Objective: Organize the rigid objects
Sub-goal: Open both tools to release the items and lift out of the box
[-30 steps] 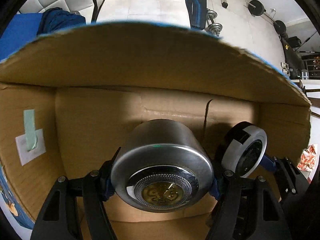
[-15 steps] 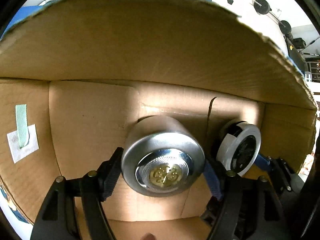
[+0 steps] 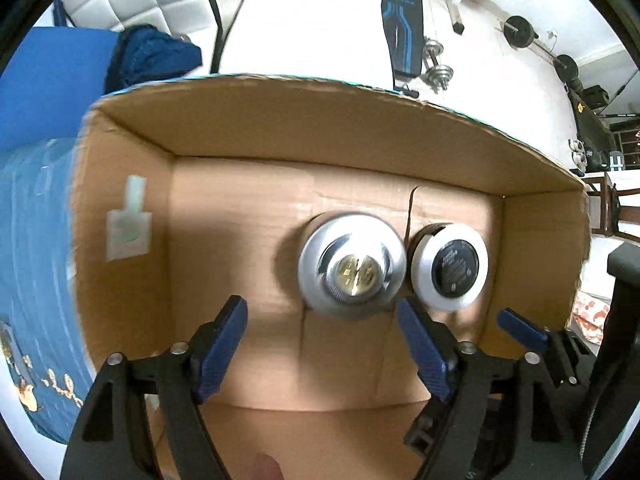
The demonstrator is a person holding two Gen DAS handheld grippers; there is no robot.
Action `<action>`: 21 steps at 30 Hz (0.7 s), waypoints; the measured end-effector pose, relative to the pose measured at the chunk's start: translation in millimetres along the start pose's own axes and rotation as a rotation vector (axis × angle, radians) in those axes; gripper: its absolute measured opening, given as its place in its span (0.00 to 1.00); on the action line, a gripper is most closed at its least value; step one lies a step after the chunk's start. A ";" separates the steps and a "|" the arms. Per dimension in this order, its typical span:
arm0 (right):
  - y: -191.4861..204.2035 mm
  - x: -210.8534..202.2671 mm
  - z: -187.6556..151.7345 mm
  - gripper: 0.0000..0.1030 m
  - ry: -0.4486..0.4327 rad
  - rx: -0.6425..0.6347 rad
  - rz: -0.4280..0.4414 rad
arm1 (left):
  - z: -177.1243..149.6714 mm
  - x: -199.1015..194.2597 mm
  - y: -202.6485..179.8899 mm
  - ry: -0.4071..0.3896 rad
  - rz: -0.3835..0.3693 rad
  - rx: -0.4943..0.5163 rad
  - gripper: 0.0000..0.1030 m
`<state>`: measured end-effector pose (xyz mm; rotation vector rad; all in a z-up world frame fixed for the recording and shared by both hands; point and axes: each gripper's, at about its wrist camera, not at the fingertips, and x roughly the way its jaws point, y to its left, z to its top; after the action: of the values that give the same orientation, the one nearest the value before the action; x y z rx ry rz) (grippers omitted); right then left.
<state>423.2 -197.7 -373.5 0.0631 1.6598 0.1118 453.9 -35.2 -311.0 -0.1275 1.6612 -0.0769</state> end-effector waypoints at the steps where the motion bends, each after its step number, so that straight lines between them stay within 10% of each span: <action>1: 0.2 -3.5 -4.5 0.97 -0.007 0.003 -0.008 | -5.9 -4.9 -1.9 -0.013 0.006 0.003 0.82; 6: -1.2 -19.8 -33.5 1.00 -0.042 0.023 -0.013 | -33.8 -27.2 16.1 -0.105 0.051 0.010 0.99; 21: 17.8 -88.3 -113.2 1.00 -0.237 0.082 -0.079 | -98.9 -78.2 23.9 -0.333 0.116 0.014 0.99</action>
<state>318.1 -193.6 -274.0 0.0700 1.4276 -0.0239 361.6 -4.0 -227.4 -0.0307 1.3327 0.0199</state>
